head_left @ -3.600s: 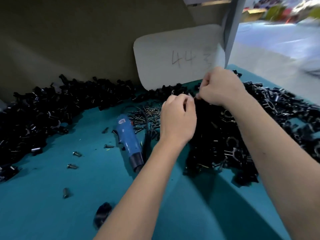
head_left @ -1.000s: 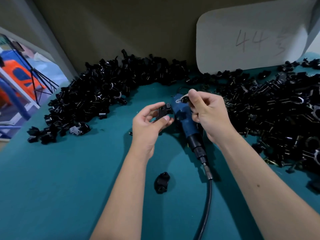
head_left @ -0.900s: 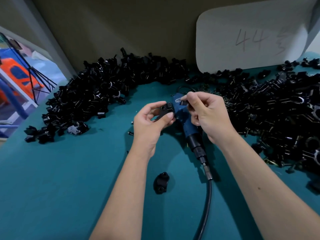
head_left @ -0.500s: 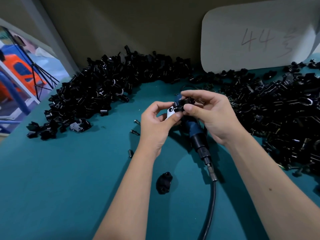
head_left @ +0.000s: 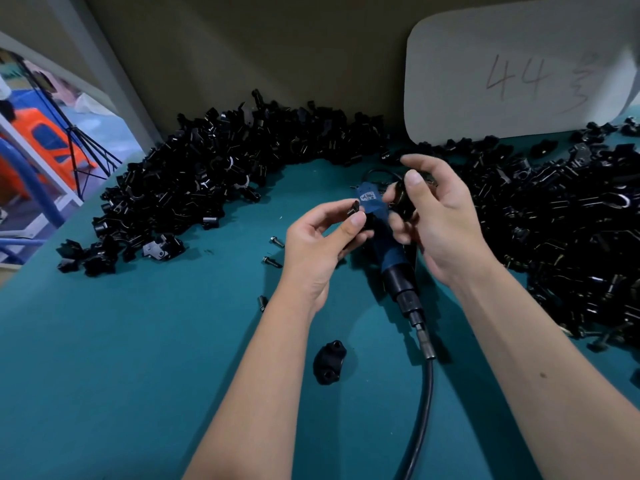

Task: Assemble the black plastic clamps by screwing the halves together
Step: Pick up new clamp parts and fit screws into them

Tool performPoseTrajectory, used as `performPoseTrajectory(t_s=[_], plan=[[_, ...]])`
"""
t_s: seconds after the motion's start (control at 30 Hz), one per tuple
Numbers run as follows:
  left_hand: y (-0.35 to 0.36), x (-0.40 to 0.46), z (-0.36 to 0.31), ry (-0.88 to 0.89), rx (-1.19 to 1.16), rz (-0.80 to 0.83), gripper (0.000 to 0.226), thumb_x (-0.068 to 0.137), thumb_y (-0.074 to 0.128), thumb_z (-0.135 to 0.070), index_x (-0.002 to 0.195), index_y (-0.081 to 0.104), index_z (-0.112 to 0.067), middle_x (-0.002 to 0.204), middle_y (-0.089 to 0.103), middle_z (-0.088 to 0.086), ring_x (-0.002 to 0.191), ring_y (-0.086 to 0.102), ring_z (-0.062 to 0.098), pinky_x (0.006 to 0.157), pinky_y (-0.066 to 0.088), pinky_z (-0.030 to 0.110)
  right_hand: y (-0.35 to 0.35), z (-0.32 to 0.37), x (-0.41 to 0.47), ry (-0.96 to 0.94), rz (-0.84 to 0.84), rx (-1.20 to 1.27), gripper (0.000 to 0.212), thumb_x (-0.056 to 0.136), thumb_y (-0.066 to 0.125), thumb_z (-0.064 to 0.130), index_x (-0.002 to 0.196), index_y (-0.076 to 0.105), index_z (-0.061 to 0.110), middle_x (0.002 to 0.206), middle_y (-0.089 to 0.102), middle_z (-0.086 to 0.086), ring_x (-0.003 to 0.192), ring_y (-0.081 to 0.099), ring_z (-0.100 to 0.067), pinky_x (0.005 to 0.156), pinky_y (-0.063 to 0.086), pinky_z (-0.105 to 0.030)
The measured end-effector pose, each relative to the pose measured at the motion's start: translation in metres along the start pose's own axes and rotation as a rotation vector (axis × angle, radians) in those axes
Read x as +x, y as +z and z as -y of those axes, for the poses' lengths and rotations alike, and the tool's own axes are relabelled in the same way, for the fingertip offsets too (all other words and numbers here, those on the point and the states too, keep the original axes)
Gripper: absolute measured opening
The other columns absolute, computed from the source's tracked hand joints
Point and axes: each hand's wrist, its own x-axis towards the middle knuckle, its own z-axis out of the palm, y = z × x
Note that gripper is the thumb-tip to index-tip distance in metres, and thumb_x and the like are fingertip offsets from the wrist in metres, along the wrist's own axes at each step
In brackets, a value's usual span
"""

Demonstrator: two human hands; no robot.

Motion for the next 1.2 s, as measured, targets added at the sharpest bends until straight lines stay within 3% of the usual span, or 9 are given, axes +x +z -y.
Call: performPoseTrajectory(t_s=[0.07, 0.13, 0.33, 0.47, 0.63, 0.77, 0.97, 1.07, 1.2], plan=[[0.0, 0.0, 0.0, 0.001, 0.006, 0.001, 0.025, 0.076, 0.08, -0.012, 0.101, 0.077, -0.012, 0.11, 0.072, 0.016, 0.086, 0.075, 0.027, 0.077, 0.059, 0.025, 0.001, -0.002, 0.0, 0.011, 0.01, -0.063, 0.008, 0.106, 0.058, 0.018, 0.112, 0.059, 0.013, 0.078, 0.069, -0.004, 0.045, 0.043, -0.014, 0.043, 0.032, -0.025], [0.0, 0.001, 0.0, 0.014, 0.024, 0.006, 0.026, 0.077, 0.081, -0.01, 0.102, 0.076, -0.01, 0.106, 0.072, 0.012, 0.09, 0.073, 0.026, 0.079, 0.06, 0.026, 0.003, -0.004, -0.001, 0.0, 0.057, -0.109, 0.005, 0.104, 0.063, 0.017, 0.104, 0.067, 0.014, 0.08, 0.067, -0.004, 0.047, 0.044, -0.013, 0.044, 0.032, -0.024], [-0.001, 0.001, 0.002, 0.036, 0.089, 0.004, 0.024, 0.084, 0.078, 0.001, 0.107, 0.074, -0.005, 0.101, 0.074, 0.007, 0.092, 0.072, 0.02, 0.082, 0.06, 0.029, 0.002, -0.002, -0.001, 0.071, 0.168, 0.016, 0.035, 0.101, 0.065, 0.012, 0.136, 0.062, 0.014, 0.081, 0.055, -0.01, 0.053, 0.044, -0.013, 0.048, 0.036, -0.021], [0.001, -0.001, 0.0, 0.044, 0.071, 0.035, 0.033, 0.076, 0.081, -0.014, 0.108, 0.075, -0.006, 0.108, 0.075, 0.015, 0.102, 0.071, 0.027, 0.087, 0.06, 0.033, 0.002, 0.0, -0.002, 0.078, 0.22, 0.074, 0.026, 0.085, 0.077, 0.02, 0.104, 0.068, 0.006, 0.07, 0.063, -0.005, 0.043, 0.041, -0.01, 0.042, 0.033, -0.019], [0.002, -0.002, -0.001, 0.013, 0.027, 0.042, 0.033, 0.073, 0.081, -0.013, 0.106, 0.077, -0.012, 0.103, 0.077, 0.007, 0.091, 0.073, 0.02, 0.077, 0.059, 0.025, 0.003, -0.001, -0.002, 0.048, 0.159, -0.002, 0.01, 0.096, 0.071, 0.014, 0.092, 0.078, 0.008, 0.071, 0.061, -0.006, 0.046, 0.041, -0.011, 0.042, 0.029, -0.019], [0.0, -0.001, -0.003, 0.007, -0.026, 0.044, 0.025, 0.076, 0.079, -0.012, 0.101, 0.08, -0.015, 0.103, 0.077, 0.008, 0.09, 0.071, 0.021, 0.076, 0.059, 0.023, -0.001, -0.005, 0.0, 0.063, 0.137, -0.086, 0.012, 0.098, 0.07, 0.012, 0.095, 0.08, 0.008, 0.069, 0.06, -0.003, 0.048, 0.042, -0.01, 0.042, 0.03, -0.018], [-0.002, 0.001, -0.005, 0.008, -0.075, 0.001, 0.029, 0.075, 0.078, -0.01, 0.104, 0.075, -0.008, 0.101, 0.075, 0.01, 0.093, 0.072, 0.019, 0.08, 0.059, 0.026, -0.003, -0.008, -0.001, 0.042, 0.307, -0.051, 0.019, 0.083, 0.081, 0.008, 0.1, 0.081, 0.017, 0.085, 0.072, -0.006, 0.067, 0.057, -0.018, 0.055, 0.046, -0.021], [-0.002, 0.0, -0.006, -0.004, -0.067, 0.002, 0.028, 0.074, 0.079, -0.011, 0.101, 0.076, -0.01, 0.096, 0.076, 0.006, 0.089, 0.073, 0.018, 0.078, 0.059, 0.024, -0.001, -0.01, 0.001, 0.001, 0.172, -0.093, 0.029, 0.085, 0.08, 0.007, 0.112, 0.073, 0.011, 0.088, 0.073, -0.007, 0.07, 0.061, -0.022, 0.059, 0.051, -0.024], [-0.001, 0.0, -0.003, -0.025, -0.003, -0.012, 0.031, 0.071, 0.081, -0.014, 0.101, 0.076, -0.01, 0.088, 0.076, -0.001, 0.086, 0.071, 0.017, 0.075, 0.058, 0.022, -0.003, -0.008, 0.003, -0.025, 0.059, -0.048, 0.005, 0.094, 0.072, 0.004, 0.099, 0.072, 0.007, 0.071, 0.068, -0.005, 0.056, 0.058, -0.014, 0.052, 0.048, -0.023]])
